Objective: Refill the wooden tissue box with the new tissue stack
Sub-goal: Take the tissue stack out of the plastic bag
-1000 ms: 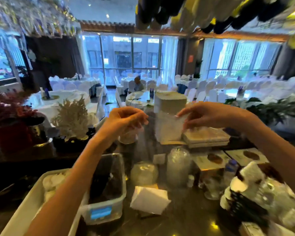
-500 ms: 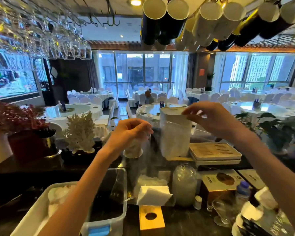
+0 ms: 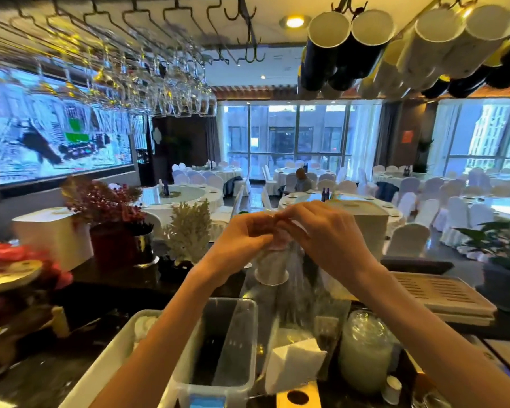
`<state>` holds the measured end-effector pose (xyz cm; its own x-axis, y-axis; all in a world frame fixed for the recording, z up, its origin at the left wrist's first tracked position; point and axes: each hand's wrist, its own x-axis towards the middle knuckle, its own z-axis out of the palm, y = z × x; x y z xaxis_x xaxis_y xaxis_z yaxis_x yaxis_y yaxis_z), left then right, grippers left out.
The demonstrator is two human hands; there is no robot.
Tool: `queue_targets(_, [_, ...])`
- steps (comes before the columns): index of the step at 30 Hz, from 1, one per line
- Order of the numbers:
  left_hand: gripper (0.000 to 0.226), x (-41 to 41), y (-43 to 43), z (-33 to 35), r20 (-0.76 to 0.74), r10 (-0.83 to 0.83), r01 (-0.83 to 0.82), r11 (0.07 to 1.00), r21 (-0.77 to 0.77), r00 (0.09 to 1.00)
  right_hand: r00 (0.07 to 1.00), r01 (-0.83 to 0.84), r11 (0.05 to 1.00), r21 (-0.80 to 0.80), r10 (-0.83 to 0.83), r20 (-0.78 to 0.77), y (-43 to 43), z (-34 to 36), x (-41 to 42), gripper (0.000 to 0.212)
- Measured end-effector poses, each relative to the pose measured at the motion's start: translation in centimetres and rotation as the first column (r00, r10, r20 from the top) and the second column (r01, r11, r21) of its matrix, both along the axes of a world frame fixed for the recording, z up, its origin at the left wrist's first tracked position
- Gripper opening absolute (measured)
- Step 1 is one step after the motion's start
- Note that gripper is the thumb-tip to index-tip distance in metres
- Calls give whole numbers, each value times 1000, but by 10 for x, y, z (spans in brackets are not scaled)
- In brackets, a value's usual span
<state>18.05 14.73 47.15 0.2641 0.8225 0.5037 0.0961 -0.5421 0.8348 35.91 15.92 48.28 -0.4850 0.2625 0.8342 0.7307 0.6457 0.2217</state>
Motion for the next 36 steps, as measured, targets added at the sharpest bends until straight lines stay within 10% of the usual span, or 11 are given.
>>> queue_targets(23, [31, -11, 3, -20, -128, -11, 10, 1000, -6, 992, 997, -76, 993, -88, 76, -12, 6, -14, -7, 25])
queue_targets(32, [28, -5, 1, -23, -152, -1, -13, 996, -89, 988, 986, -137, 921, -365, 92, -138, 7, -14, 6, 9])
queue_targets(36, [45, 8, 0, -34, -111, 150, -163, 979, -121, 982, 940, 81, 833, -548, -246, -236, 11, -13, 1, 65])
